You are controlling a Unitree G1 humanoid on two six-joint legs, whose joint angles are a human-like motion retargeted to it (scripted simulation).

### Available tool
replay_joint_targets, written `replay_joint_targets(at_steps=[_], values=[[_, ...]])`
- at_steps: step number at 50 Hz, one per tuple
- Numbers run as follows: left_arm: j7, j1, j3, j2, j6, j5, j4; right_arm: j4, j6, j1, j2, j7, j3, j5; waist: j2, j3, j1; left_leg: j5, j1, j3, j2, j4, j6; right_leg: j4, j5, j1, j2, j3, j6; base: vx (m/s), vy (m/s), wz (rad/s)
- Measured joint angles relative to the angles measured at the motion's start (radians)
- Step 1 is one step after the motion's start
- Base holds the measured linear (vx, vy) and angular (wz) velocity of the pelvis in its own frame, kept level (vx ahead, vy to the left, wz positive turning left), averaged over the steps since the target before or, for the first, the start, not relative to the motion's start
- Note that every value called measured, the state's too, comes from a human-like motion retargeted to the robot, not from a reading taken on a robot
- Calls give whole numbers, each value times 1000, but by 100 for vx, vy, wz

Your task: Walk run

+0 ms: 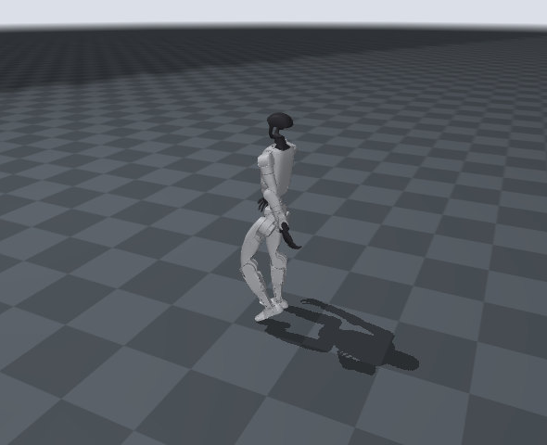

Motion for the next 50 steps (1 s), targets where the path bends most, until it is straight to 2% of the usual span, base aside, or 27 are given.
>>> replay_joint_targets(at_steps=[5,7,9,10,11,13,15,17,20,22,23,25,27,29,31,34,37,40,43,44,45,48,50], values=[[12,55,20,4,61,37,0,-83,-48,-36,-16,34,-10,71,23,36,71,-20,-16,-29,-61,-402,-5,-2,-55,78,70,-6,-14,50,-13,-16],[-3,44,18,11,74,14,0,-89,-52,-35,-17,35,-22,74,43,49,62,-63,12,61,-46,-530,10,-5,-80,118,103,-39,-18,63,-13,52],[-9,20,25,13,70,-10,0,-77,-49,-23,-13,29,-31,69,53,49,53,-85,45,244,-17,-623,26,-1,-104,147,124,-66,-19,60,-12,54],[-8,6,30,13,63,-20,0,-67,-46,-12,-11,26,-36,65,54,45,49,-82,64,347,-8,-659,43,3,-116,157,130,-80,-18,52,-10,77],[-4,-18,34,14,51,-31,0,-50,-41,2,-8,23,-43,59,54,34,33,-60,85,406,-13,-682,89,10,-127,160,131,-105,-15,57,-10,96],[3,-67,41,18,20,-54,0,-12,-34,42,0,18,-53,41,48,11,9,-65,110,422,-39,-709,173,29,-144,167,129,-145,3,65,-11,87],[10,-118,51,23,-16,-81,-6,45,-22,93,9,5,-57,9,32,-9,24,-113,110,323,-76,-715,212,66,-128,171,125,-147,39,88,-10,0],[13,-176,55,24,-34,-110,-43,119,19,144,14,-13,-69,-29,9,-12,54,-142,103,207,-116,-705,213,124,-50,177,94,-166,124,76,-3,-20],[57,-279,43,22,-51,-157,-125,236,68,221,19,-48,-90,-60,25,-1,60,-161,161,229,-80,-719,192,260,157,155,91,-217,303,60,-4,67],[100,-350,4,24,-75,-208,-183,297,75,276,21,-56,-99,-76,67,-2,47,-178,168,175,-41,-716,184,391,253,80,167,-189,366,57,-22,113],[108,-387,-20,30,-89,-234,-207,301,92,312,25,-43,-93,-73,89,-2,40,-187,166,145,-16,-703,175,465,278,39,211,-178,366,72,-17,123],[91,-464,-53,27,-113,-257,-252,302,146,378,33,-15,-97,-73,135,6,22,-207,187,103,-3,-692,182,627,243,-32,232,-152,365,66,10,134],[37,-537,-75,21,-136,-250,-293,302,183,430,50,0,-123,-71,167,16,15,-216,208,54,-5,-695,182,730,157,-91,192,-144,338,52,14,118],[-13,-590,-109,22,-163,-245,-333,302,174,477,74,2,-149,-49,182,20,27,-217,235,26,0,-707,169,738,122,-129,147,-131,268,42,2,98],[-40,-631,-151,31,-188,-260,-375,302,147,507,94,6,-156,-14,187,26,18,-217,262,3,-8,-721,159,681,90,-159,100,-118,202,36,0,127],[-45,-661,-204,40,-220,-274,-440,302,136,521,105,15,-157,15,192,37,-31,-225,293,-57,-35,-729,155,512,61,-184,29,-88,163,54,-4,171],[-47,-664,-233,42,-243,-254,-492,302,145,498,96,21,-155,22,180,54,-75,-241,325,-137,-82,-724,153,297,36,-197,-6,15,158,50,-2,170],[-42,-642,-238,33,-247,-205,-502,302,137,450,73,3,-148,27,157,82,-96,-266,383,-193,-129,-721,145,79,12,-189,-2,226,170,53,0,129],[-26,-594,-231,18,-228,-143,-445,269,124,416,51,-30,-142,42,139,103,-61,-294,448,-218,-153,-712,132,-65,47,-133,20,477,344,68,-6,71],[-21,-574,-227,13,-214,-122,-411,257,121,405,43,-37,-142,48,137,103,-56,-300,457,-236,-159,-702,128,-64,83,-129,16,477,355,72,-7,103],[-16,-555,-221,9,-197,-99,-372,246,121,393,33,-43,-143,55,135,100,-51,-305,462,-255,-167,-691,123,-49,127,-132,8,445,339,57,-3,113],[-2,-499,-175,9,-100,-34,-207,228,136,352,6,-41,-154,74,136,72,-46,-298,449,-312,-174,-631,95,19,70,-135,-8,221,242,56,-7,131],[5,-467,-149,19,-11,-17,-88,221,142,329,-14,-27,-176,93,144,55,-34,-236,428,-352,-163,-578,55,29,34,-101,31,320,191,55,-6,166]])
